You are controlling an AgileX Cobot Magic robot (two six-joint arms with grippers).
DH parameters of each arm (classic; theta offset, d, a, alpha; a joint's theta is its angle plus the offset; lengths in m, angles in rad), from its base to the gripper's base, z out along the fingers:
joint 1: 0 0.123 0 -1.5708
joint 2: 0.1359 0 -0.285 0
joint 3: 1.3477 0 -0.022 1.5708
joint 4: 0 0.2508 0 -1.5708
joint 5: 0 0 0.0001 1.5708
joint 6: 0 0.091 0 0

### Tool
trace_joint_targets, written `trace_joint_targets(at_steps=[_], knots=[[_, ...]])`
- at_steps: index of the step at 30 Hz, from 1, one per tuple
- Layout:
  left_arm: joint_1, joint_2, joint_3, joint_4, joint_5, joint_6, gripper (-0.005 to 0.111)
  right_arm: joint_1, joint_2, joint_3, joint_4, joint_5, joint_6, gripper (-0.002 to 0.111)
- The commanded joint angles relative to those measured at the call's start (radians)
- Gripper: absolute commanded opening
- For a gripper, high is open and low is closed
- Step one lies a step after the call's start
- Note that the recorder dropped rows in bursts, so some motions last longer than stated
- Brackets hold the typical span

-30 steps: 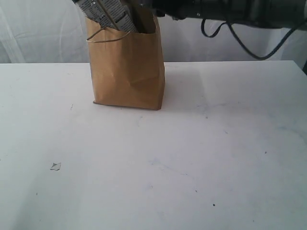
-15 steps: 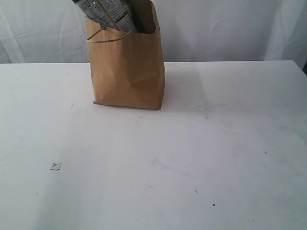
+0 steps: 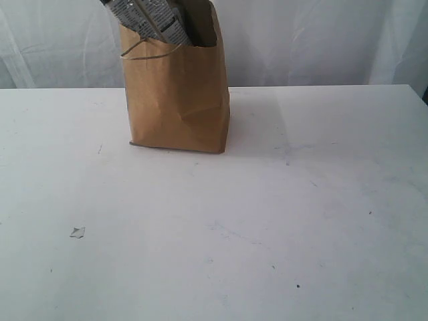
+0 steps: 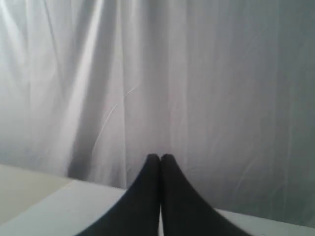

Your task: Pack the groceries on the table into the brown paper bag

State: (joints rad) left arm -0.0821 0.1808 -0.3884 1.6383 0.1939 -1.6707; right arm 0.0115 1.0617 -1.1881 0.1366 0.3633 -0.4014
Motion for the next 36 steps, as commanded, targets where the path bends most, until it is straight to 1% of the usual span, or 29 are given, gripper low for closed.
trace_joint_targets(at_steps=[1,8,13,17,23,32,34,36], knots=[[0.0,-0.087,0.002,0.008,-0.119,0.064,0.0,-0.012,-0.203,0.152,0.0,-0.133,0.026,0.0],[0.0,-0.111,0.089,-0.002,-0.01,0.064,0.0,-0.012,-0.509,0.362,0.0,-0.066,0.043,0.0],[0.0,-0.111,0.13,-0.03,-0.025,0.064,0.0,-0.012,-0.761,0.474,0.005,-0.056,0.054,0.0],[0.0,-0.111,0.133,-0.03,-0.026,0.064,0.0,-0.012,-0.875,0.537,0.005,-0.053,0.093,0.0],[0.0,-0.111,0.133,-0.03,-0.026,0.064,0.0,-0.012,-0.897,0.595,0.005,-0.035,0.187,0.0],[0.0,-0.111,0.133,-0.03,-0.028,0.064,0.0,-0.012,-0.899,0.595,0.001,0.001,0.196,0.0],[0.0,-0.111,0.133,-0.03,-0.028,0.064,0.0,-0.012,-0.899,0.603,-0.037,0.015,0.196,0.0],[0.0,-0.111,0.133,-0.03,-0.028,0.064,0.0,-0.012,-0.911,0.662,-0.113,-0.059,0.243,0.0]])
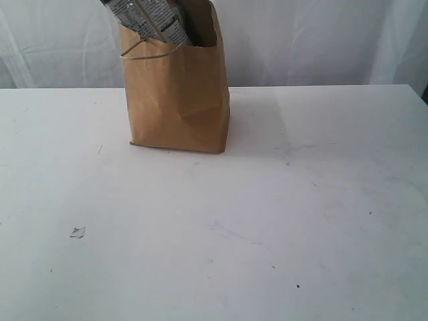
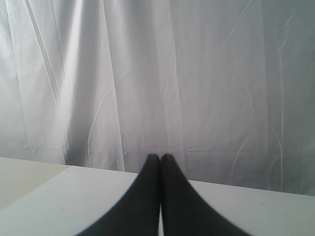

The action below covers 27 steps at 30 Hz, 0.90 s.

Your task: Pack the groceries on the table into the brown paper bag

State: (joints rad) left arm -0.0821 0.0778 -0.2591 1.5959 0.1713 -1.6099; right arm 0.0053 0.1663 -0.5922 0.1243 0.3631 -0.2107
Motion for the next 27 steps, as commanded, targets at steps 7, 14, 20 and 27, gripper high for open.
trace_joint_targets(at_steps=[7,14,20,27], knots=[[0.0,-0.008,0.003,0.015,0.0,0.003,0.0,-0.097,-0.14,0.432,-0.187,-0.214,0.251,0.0],[0.0,-0.008,0.003,0.015,-0.006,0.003,0.0,-0.132,-0.166,0.592,-0.154,-0.037,0.286,0.0],[0.0,-0.008,0.003,0.015,-0.014,0.003,0.0,-0.132,-0.166,0.592,-0.154,-0.028,0.286,0.0],[0.0,-0.008,0.003,0.015,-0.014,0.003,0.0,-0.132,-0.166,0.592,-0.154,-0.027,0.286,0.0]])
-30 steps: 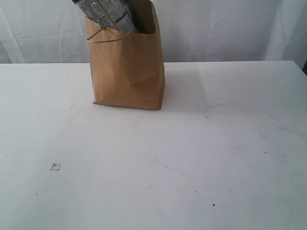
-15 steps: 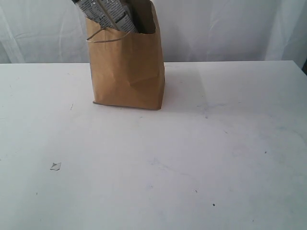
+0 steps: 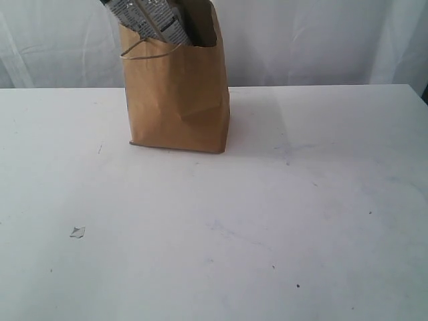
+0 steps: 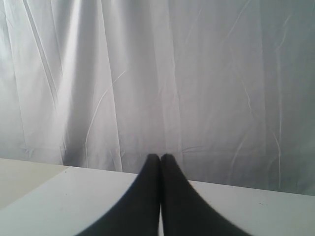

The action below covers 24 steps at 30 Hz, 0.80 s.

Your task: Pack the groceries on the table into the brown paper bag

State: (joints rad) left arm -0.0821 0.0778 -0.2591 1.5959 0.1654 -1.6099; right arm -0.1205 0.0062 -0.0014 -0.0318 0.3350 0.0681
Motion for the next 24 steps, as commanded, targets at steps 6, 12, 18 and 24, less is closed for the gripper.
trace_joint_targets(at_steps=[6,12,18,24], knots=[[0.0,-0.008,0.015,0.004,0.037,-0.004,0.0,-0.006,-0.006,0.001,0.002,0.001,0.008,0.0],[-0.003,-0.021,0.045,-0.035,0.02,-0.024,0.0,-0.006,-0.006,0.001,0.002,0.001,0.008,0.0],[-0.003,-0.029,-0.074,-0.202,-0.178,0.012,0.0,-0.006,-0.006,0.001,0.002,0.001,0.008,0.0],[-0.001,-0.029,-0.184,-0.431,-0.135,0.447,0.0,-0.006,-0.006,0.001,0.002,0.001,0.008,0.0]])
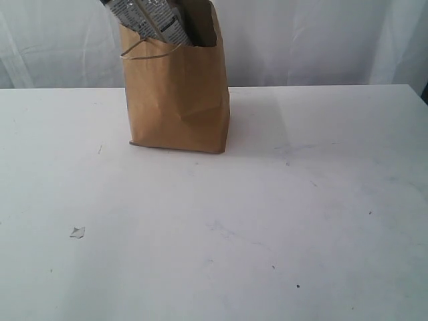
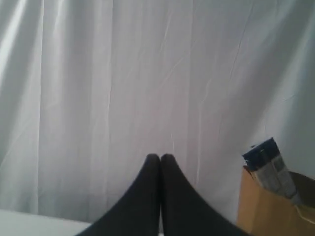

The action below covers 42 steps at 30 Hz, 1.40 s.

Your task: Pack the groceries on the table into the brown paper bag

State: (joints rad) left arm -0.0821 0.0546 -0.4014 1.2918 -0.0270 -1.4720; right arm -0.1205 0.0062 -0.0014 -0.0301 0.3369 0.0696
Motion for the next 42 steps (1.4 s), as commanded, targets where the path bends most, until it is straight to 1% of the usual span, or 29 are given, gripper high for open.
trace_joint_targets(at_steps=[1,3,4,5,6,7,9,10,11,12,13,14,15,42], knots=[[-0.001,-0.006,-0.029,-0.164,0.126,0.449,0.0,-0.006,-0.006,0.001,0.0,-0.001,0.006,0.0],[-0.001,-0.006,0.019,-0.287,0.251,0.72,0.0,-0.006,-0.006,0.001,0.0,-0.001,0.006,0.0],[-0.001,-0.004,0.057,-0.394,0.325,0.812,0.0,-0.006,-0.006,0.001,0.0,-0.001,0.006,0.0],[-0.001,-0.004,0.098,-0.515,0.393,0.845,0.0,-0.006,-0.006,0.001,0.0,-0.001,0.006,0.0],[-0.001,-0.004,0.132,-0.604,0.43,0.84,0.0,-0.006,-0.006,0.001,0.0,-0.001,0.006,0.0],[-0.001,-0.004,0.173,-0.701,0.438,0.841,0.0,-0.006,-0.006,0.001,0.0,-0.001,0.006,0.0],[-0.001,-0.006,0.246,-0.862,0.349,0.876,0.0,-0.006,-0.006,0.001,0.0,-0.001,0.006,0.0],[-0.001,-0.006,0.278,-0.946,0.295,0.944,0.0,-0.006,-0.006,0.001,0.0,-0.001,0.006,0.0],[-0.001,-0.008,0.323,-1.038,0.247,1.059,0.0,-0.006,-0.006,0.001,0.0,-0.001,0.006,0.0],[-0.001,-0.008,0.349,-1.106,0.261,1.134,0.0,-0.006,-0.006,0.001,0.0,-0.001,0.006,0.0],[-0.001,-0.008,0.389,-1.181,0.323,1.193,0.0,-0.006,-0.006,0.001,0.0,-0.001,0.006,0.0],[-0.001,-0.007,0.401,-1.219,0.369,1.205,0.0,-0.006,-0.006,0.001,0.0,-0.001,0.006,0.0],[-0.001,-0.005,0.401,-1.25,0.363,1.248,0.0,-0.006,-0.006,0.001,0.0,-0.001,0.006,0.0],[0.001,-0.005,0.401,-1.253,0.371,1.233,0.0,-0.006,-0.006,0.001,0.0,-0.001,0.006,0.0]])
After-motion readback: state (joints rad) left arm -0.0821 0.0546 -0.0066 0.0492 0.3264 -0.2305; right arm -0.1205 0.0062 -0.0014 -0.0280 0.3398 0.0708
